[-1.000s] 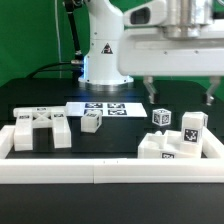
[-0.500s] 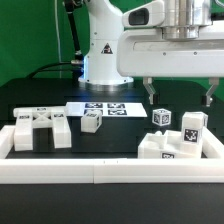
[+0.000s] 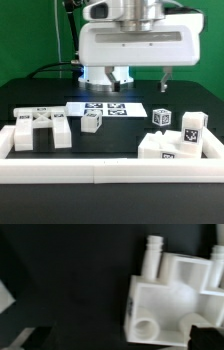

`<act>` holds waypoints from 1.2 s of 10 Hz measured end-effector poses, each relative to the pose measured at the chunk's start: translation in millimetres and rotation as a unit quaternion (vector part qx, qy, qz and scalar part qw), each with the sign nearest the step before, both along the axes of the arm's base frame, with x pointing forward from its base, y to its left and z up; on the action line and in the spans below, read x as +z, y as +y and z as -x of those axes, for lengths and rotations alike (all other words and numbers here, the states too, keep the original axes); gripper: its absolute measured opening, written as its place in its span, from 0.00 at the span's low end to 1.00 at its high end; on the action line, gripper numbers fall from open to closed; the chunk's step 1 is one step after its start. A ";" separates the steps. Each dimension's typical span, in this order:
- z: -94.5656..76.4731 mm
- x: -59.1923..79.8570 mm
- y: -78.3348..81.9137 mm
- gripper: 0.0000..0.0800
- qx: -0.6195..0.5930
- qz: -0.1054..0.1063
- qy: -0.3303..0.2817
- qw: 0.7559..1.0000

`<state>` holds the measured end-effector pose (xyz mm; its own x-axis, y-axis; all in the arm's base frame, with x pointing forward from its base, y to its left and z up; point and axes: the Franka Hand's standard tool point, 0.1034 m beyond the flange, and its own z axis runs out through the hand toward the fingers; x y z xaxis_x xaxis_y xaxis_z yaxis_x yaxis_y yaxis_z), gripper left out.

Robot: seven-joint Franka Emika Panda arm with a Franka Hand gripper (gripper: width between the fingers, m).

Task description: Assemble chair

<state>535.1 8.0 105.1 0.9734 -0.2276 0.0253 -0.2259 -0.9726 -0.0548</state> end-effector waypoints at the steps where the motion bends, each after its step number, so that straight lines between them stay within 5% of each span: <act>1: -0.1 -0.4 3.2 0.81 -0.001 0.000 0.000 1.000; 5: 3.8 -3.8 0.9 0.81 0.005 0.000 0.002 1.000; 8: 54.8 -22.7 -32.4 0.81 0.027 0.008 0.011 1.000; 10: 65.7 -30.6 -57.6 0.81 0.037 0.014 0.014 0.999; 12: 66.8 -30.8 -54.1 0.81 0.036 0.009 0.026 0.999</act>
Offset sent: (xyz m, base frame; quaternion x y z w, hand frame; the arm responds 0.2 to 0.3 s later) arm 0.0000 0.0000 0.0000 0.0000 0.0000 0.0000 1.0000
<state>468.3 -46.1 74.4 0.9874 -0.1564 -0.0231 -0.1570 -0.9872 -0.0274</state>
